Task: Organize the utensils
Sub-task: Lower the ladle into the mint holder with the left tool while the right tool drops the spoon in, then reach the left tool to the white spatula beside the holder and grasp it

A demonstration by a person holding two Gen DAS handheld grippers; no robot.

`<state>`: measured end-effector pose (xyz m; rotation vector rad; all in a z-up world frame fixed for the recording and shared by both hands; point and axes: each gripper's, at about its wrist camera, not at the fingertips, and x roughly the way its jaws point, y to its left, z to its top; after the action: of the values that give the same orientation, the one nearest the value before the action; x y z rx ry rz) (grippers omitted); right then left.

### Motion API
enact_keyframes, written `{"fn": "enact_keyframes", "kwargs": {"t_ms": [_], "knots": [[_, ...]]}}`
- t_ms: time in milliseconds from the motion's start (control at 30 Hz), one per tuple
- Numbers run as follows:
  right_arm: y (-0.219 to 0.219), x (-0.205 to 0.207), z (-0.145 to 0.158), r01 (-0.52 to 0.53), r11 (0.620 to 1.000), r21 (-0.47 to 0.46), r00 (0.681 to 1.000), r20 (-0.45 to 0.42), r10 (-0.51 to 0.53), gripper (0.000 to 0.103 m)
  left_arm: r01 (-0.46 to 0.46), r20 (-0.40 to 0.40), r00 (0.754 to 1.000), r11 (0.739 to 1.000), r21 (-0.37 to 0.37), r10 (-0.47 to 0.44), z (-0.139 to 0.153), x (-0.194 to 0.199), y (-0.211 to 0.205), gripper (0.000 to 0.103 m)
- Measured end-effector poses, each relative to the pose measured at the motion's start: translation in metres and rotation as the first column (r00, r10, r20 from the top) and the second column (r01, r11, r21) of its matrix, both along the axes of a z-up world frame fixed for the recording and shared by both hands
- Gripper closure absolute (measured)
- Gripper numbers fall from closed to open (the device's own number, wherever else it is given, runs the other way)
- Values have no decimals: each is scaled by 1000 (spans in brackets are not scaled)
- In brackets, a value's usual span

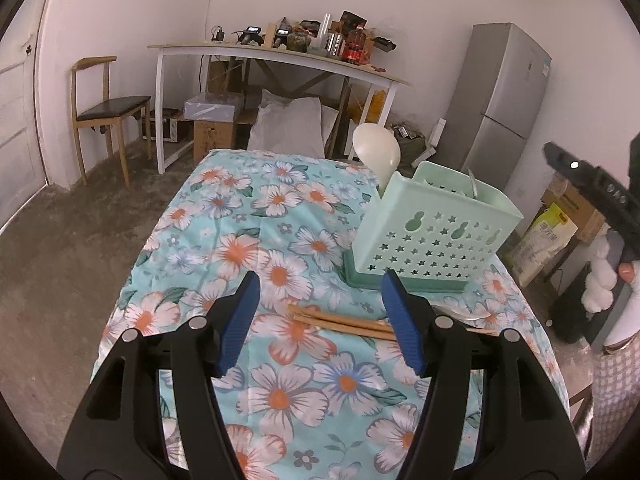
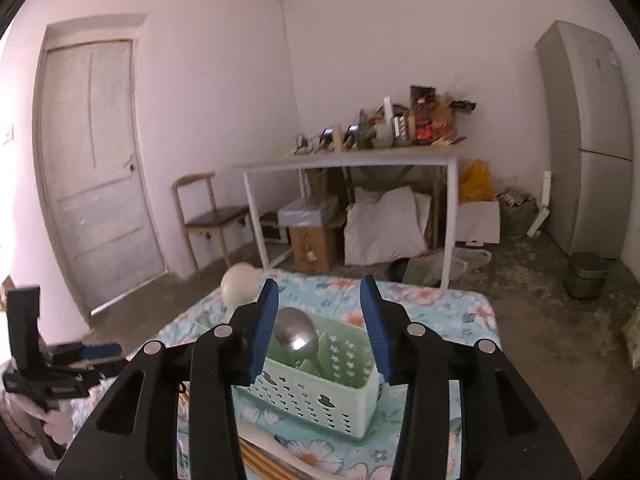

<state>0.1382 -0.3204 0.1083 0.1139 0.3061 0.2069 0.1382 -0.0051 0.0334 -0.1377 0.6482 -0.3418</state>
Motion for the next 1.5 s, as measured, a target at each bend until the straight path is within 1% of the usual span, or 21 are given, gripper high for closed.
{"fn": "enact_keyframes", "kwargs": {"t_ms": [100,233,400,533,633,733,767,833,900,933,967,1000,1067,1100,1200,1267,1333,1500], "knots": [[-5,-16,3,6,999,37,1000,7,-6,61,0,-1,1000,1000,-7,0,-1,-1,0,43],[-6,-33,-6,4,997,80,1000,-22,-3,61,-7,-9,1000,1000,-19,7,-3,-3,1,43],[2,-46,-43,6,991,137,991,-134,13,61,-4,-24,1000,999,-46,3,-5,-3,2,43],[14,-54,-83,13,988,154,970,-243,25,61,15,-22,1000,998,-65,-17,-3,-3,-2,43],[23,-58,-107,9,988,157,951,-308,41,61,50,-2,999,998,-42,-50,-3,-3,-12,45],[29,-62,-126,6,987,162,934,-354,52,61,92,10,996,996,16,-92,-6,-1,-26,54],[28,-62,-130,6,985,172,931,-362,58,61,118,15,993,991,62,-119,-8,1,-36,58],[28,-62,-134,4,983,183,928,-367,64,61,152,18,988,981,124,-155,-12,4,-50,64],[27,-63,-134,2,983,184,930,-362,66,61,196,28,978,957,215,-207,-19,6,-69,69],[26,-64,-133,1,983,186,931,-359,67,61,210,34,974,946,246,-225,-22,6,-75,72],[25,-64,-132,1,982,189,932,-356,68,61,229,44,966,923,309,-255,-27,7,-87,73],[25,-63,-131,2,982,191,933,-354,67,61,238,45,962,910,340,-268,-30,7,-93,75],[21,-62,-132,6,980,198,933,-354,65,61,261,38,952,872,413,-303,-38,10,-106,79],[18,-61,-132,8,979,203,933,-354,65,61,272,29,948,856,440,-316,-42,11,-110,79],[13,-59,-135,17,975,220,932,-358,64,61,293,-2,942,822,488,-335,-53,15,-118,80],[10,-57,-138,23,972,233,929,-364,65,61,302,-9,939,810,503,-345,-58,17,-121,81],[9,-54,-140,25,971,240,927,-368,67,61,309,-14,936,804,508,-351,-60,19,-123,81],[8,-49,-144,21,969,248,925,-371,75,61,323,-17,932,807,494,-362,-58,25,-122,81]]}}
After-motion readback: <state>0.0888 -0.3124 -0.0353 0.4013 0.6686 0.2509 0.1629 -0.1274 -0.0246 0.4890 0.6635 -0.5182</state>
